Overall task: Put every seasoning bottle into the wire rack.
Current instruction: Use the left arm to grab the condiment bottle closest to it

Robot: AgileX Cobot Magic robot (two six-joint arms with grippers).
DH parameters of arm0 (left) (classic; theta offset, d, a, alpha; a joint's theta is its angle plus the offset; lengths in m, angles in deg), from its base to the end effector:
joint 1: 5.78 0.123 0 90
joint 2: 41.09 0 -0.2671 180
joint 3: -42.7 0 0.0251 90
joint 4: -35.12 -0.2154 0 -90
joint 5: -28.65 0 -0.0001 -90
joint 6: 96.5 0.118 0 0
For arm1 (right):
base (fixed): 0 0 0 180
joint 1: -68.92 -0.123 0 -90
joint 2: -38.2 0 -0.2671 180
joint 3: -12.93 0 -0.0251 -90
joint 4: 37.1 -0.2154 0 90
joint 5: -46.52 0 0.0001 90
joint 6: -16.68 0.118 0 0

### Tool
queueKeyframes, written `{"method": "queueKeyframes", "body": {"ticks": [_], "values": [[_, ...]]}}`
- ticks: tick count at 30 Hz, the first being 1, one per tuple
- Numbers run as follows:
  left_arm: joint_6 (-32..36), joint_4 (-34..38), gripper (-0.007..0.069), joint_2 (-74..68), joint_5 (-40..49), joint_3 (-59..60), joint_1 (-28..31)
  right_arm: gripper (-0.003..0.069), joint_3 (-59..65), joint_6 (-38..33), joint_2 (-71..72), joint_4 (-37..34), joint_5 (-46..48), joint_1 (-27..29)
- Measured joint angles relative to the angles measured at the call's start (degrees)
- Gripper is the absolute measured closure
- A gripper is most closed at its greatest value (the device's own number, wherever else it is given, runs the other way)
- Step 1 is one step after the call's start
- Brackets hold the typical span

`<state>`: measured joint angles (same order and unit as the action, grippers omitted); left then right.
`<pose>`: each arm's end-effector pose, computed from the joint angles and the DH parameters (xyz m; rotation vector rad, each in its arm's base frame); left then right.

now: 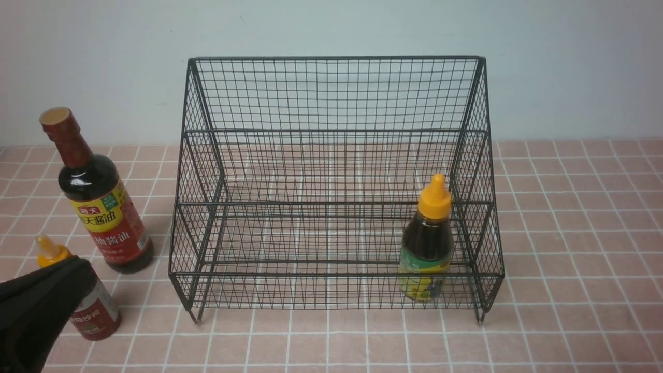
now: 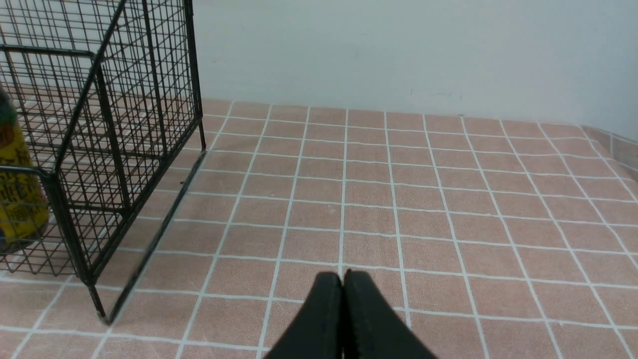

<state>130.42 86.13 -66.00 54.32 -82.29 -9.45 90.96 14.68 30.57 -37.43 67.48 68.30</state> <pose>0.0730 -0.0446 0.2848 0.2947 1.6680 -0.3526 0.0612 0.0009 0.1659 -0.0390 1.8605 -0.0111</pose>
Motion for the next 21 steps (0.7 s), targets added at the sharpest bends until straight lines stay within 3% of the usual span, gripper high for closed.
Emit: {"method": "queueKeyframes", "body": {"ticks": [1,4,8,12,21], "values": [[-2.3,-3.13,0.0631,0.33,-0.09,0.0,0.0,0.0671,0.0,0.0,0.0,0.0,0.0,0.0],[-22.36,-19.72,0.0631,3.11,-0.08,0.0,0.0,0.0671,0.0,0.0,0.0,0.0,0.0,0.0],[-43.17,-35.53,0.0631,5.71,0.03,0.0,0.0,0.0671,0.0,-0.55,0.0,0.0,0.0,0.0],[-47.96,-39.46,0.0631,6.32,-0.03,0.0,0.0,0.0671,0.0,-0.61,0.0,0.0,0.0,0.0],[-48.93,-39.03,0.0631,6.32,-0.52,0.0,0.0,0.0671,0.0,-0.66,0.0,0.0,0.0,0.0]]}}
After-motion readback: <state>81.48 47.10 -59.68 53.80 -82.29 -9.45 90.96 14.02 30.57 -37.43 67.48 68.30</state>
